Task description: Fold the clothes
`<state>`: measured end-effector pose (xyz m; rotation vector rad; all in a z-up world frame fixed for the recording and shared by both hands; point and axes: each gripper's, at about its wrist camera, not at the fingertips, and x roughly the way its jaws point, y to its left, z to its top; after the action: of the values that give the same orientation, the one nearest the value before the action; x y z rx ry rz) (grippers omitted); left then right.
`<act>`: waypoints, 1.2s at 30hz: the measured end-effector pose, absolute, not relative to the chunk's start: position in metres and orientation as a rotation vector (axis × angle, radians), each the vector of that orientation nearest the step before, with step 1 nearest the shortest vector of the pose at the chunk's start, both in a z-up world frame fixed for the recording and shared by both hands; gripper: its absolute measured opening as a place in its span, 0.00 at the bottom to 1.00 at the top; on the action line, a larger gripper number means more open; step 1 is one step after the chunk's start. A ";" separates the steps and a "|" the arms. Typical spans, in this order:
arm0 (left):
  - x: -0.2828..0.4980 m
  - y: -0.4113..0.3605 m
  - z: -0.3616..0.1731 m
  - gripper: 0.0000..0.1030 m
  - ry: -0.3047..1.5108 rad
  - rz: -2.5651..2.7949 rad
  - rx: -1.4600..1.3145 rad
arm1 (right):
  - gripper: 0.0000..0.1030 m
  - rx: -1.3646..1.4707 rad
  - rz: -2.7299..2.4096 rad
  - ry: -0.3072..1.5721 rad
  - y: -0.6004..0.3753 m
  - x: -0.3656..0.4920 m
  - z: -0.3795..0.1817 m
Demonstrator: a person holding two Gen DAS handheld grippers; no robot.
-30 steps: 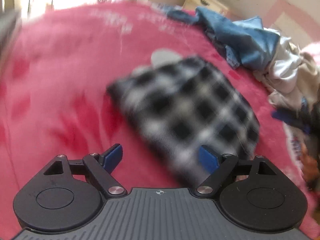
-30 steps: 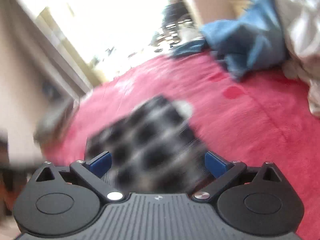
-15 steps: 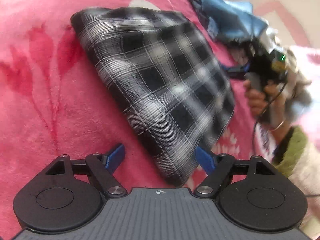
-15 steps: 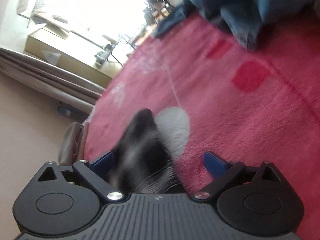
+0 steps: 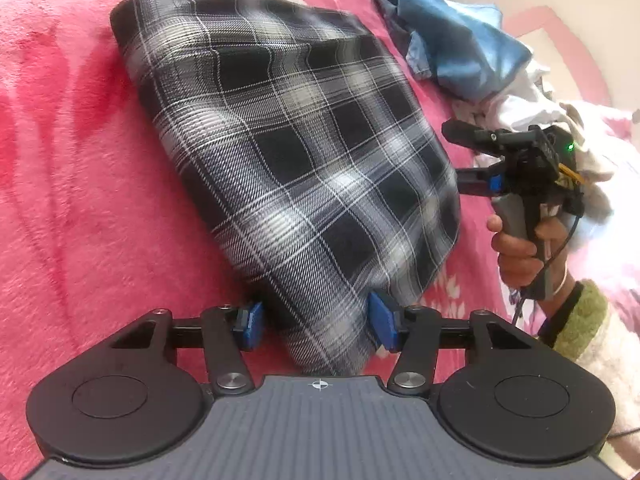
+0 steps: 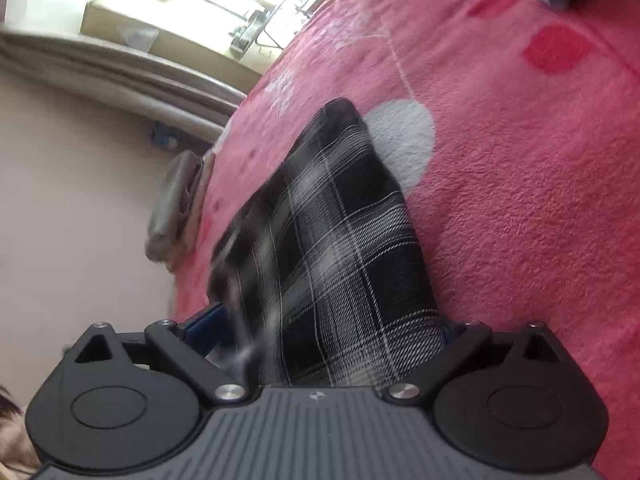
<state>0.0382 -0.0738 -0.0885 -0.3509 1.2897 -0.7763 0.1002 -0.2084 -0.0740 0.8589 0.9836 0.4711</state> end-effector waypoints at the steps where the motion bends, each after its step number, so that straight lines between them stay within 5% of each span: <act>1: 0.037 -0.075 -0.088 0.52 1.280 -0.772 -0.353 | 0.98 0.878 0.472 0.980 -0.209 0.103 -0.076; 5: 0.028 -0.064 -0.088 0.50 1.256 -0.767 -0.448 | 0.92 0.852 0.488 0.996 -0.203 0.097 -0.070; 11: 0.032 -0.066 -0.089 0.35 1.257 -0.754 -0.422 | 0.82 0.873 0.479 1.009 -0.202 0.095 -0.073; 17: 0.036 -0.067 -0.077 0.14 1.207 -0.790 -0.367 | 0.55 0.900 0.417 1.012 -0.203 0.084 -0.069; 36: 0.035 0.018 -0.060 0.11 1.250 -0.827 -0.455 | 0.37 1.093 0.421 1.057 -0.137 0.013 -0.068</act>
<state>0.0348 0.0176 -0.0604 -0.4551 1.2496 -0.8266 0.0131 -0.1370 -0.0682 1.0932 1.0570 0.4209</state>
